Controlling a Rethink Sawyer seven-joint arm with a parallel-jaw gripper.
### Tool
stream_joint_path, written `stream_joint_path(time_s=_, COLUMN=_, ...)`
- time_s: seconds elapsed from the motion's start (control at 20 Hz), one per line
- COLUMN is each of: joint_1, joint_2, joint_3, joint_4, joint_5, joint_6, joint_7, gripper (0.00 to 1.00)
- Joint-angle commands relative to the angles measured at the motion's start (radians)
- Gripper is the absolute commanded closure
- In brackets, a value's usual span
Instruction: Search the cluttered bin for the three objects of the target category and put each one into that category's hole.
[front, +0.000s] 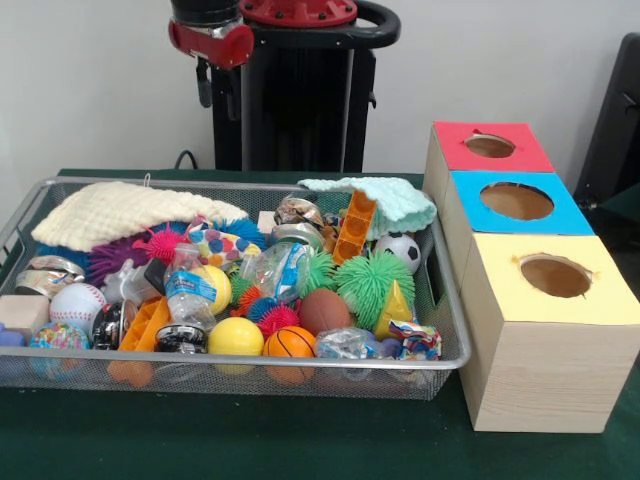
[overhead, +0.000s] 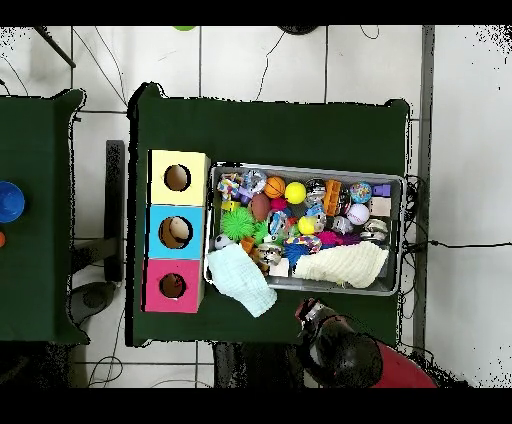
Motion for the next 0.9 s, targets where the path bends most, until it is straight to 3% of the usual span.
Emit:
stream_joint_path(time_s=0.05, joint_1=-0.057, joint_2=-0.062, joint_3=0.091, joint_4=0.05, joint_5=-0.268, joint_6=-0.23, joint_7=-0.079, gripper=0.0)
stream_joint_path(time_s=0.15, joint_1=-0.062, joint_2=-0.043, joint_3=0.086, joint_4=0.053, joint_5=-0.284, joint_6=-0.238, joint_7=-0.057, gripper=0.0)
stream_joint_path(time_s=0.35, joint_1=-0.093, joint_2=0.084, joint_3=0.071, joint_4=-0.013, joint_5=-0.358, joint_6=-0.328, joint_7=0.002, gripper=0.0)
stream_joint_path(time_s=0.7, joint_1=-0.155, joint_2=0.116, joint_3=0.107, joint_4=-0.093, joint_5=-0.406, joint_6=-0.293, joint_7=0.003, gripper=0.0)
stream_joint_path(time_s=0.9, joint_1=-0.181, joint_2=0.209, joint_3=0.124, joint_4=-0.168, joint_5=-0.431, joint_6=-0.293, joint_7=-0.009, gripper=0.0)
